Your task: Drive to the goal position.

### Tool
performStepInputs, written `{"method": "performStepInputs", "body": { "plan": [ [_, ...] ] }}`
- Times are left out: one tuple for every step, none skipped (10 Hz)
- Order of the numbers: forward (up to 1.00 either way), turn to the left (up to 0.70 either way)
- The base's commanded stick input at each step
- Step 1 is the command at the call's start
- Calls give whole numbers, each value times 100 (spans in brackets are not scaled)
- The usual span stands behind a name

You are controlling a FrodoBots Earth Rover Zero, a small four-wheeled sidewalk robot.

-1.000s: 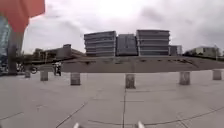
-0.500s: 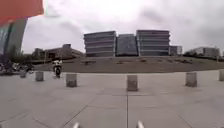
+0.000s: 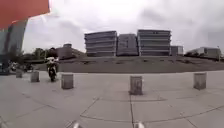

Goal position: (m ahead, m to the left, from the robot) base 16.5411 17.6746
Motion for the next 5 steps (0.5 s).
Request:
{"method": "performStepInputs", "body": {
  "plan": [
    [70,14],
    [70,14],
    [70,14],
    [70,14],
    [70,14]
  ]
}}
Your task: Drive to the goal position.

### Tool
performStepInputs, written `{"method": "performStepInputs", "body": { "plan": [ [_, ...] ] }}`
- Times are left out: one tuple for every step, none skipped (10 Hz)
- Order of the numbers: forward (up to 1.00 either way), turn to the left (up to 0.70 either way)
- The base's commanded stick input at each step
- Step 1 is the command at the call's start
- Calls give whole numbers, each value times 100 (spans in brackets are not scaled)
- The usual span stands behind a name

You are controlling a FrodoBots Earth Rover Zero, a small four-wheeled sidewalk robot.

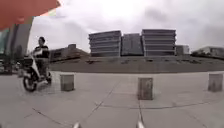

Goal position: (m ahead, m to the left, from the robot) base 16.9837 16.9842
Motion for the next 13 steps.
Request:
{"method": "performStepInputs", "body": {
  "plan": [
    [70,14],
    [70,14],
    [70,14],
    [70,14],
    [70,14],
    [70,14],
    [70,14],
    [70,14],
    [70,14],
    [70,14],
    [70,14],
    [70,14],
    [70,14]
  ]
}}
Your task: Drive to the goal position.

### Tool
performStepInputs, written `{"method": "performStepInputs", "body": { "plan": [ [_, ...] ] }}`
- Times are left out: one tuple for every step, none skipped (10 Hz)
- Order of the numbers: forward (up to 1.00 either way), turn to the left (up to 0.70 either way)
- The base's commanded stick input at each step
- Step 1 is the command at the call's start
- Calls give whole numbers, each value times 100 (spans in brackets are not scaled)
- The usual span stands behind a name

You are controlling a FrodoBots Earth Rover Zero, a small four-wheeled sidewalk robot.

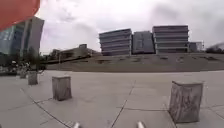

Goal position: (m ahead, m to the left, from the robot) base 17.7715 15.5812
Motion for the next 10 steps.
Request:
{"method": "performStepInputs", "body": {
  "plan": [
    [70,14],
    [70,14],
    [70,14],
    [70,14],
    [70,14],
    [70,14],
    [70,14],
    [70,14],
    [70,14],
    [70,14]
  ]
}}
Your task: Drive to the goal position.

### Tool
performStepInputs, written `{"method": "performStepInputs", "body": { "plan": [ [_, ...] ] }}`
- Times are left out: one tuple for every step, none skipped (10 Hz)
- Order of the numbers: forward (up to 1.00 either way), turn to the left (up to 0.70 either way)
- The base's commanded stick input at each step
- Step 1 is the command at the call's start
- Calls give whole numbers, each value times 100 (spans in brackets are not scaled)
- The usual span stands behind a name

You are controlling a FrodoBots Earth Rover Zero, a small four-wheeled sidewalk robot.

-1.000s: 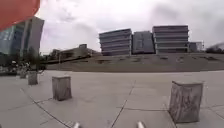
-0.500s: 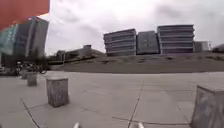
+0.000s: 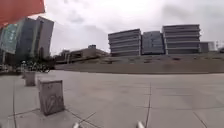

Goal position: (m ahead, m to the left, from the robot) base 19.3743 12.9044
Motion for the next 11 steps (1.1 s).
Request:
{"method": "performStepInputs", "body": {
  "plan": [
    [70,14],
    [70,14],
    [70,14],
    [70,14],
    [70,14],
    [70,12],
    [70,6],
    [70,3],
    [70,0],
    [70,0],
    [70,0]
  ]
}}
